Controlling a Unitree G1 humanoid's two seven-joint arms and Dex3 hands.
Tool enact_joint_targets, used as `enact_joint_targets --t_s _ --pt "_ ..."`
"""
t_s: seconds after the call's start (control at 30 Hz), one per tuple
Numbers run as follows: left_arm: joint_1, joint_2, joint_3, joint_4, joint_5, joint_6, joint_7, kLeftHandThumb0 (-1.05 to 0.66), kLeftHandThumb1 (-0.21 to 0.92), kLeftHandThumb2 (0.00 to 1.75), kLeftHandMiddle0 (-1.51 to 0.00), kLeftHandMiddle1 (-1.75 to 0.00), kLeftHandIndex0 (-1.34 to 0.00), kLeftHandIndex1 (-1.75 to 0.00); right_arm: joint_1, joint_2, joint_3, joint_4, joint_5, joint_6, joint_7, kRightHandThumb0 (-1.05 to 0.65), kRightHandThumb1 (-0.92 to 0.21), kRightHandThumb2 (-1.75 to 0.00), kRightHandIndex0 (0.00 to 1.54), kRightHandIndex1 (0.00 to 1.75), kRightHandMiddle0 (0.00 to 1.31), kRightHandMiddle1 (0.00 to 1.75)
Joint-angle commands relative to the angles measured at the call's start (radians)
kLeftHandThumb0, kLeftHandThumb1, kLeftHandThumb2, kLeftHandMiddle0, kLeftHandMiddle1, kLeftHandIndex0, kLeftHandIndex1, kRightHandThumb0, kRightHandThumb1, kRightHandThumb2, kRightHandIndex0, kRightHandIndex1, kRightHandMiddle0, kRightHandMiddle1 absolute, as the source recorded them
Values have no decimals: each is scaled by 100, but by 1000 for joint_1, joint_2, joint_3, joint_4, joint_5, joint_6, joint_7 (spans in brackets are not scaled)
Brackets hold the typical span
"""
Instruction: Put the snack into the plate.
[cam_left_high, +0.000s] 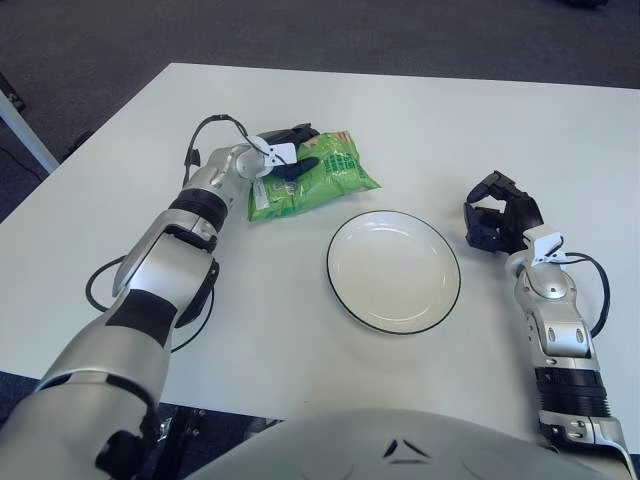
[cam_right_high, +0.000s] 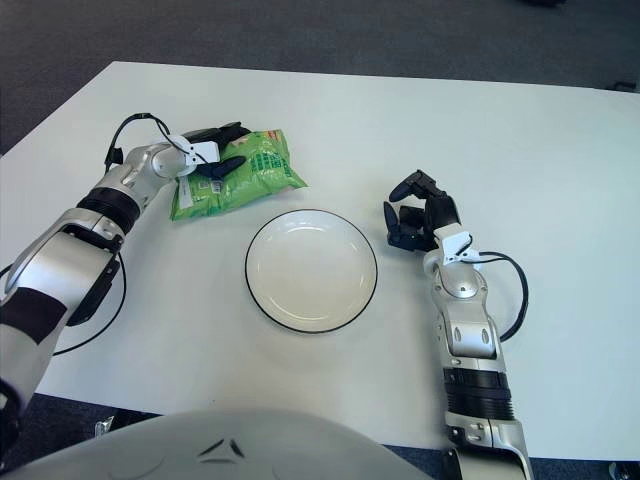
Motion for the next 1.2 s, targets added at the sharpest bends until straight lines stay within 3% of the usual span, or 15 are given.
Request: enact_joint_targets --t_s 0.0,0.3,0.7,1.03,1.17 --pt "74 -7 -44 10 63 27 84 -87 92 65 -15 -64 0 -73 70 11 18 64 -7 73 22 -43 -49 -109 120 175 48 175" --pt "78 -12 -105 36 158 68 336 -88 92 53 -16 -61 0 -90 68 10 21 71 -16 67 16 -42 -50 -108 120 175 47 175" --pt "78 -2 -129 38 177 77 453 -88 92 42 -14 -74 0 -103 67 11 22 69 -21 70 10 -42 -50 -108 120 175 47 175" --pt "84 19 -98 -1 151 21 517 -90 92 52 -12 -76 0 -103 68 7 27 67 -29 71 8 -43 -49 -109 121 175 48 175" --pt "124 57 -66 -158 142 4 536 -92 92 61 -8 -77 0 -99 71 6 24 72 -24 59 13 -43 -49 -109 119 175 48 175"
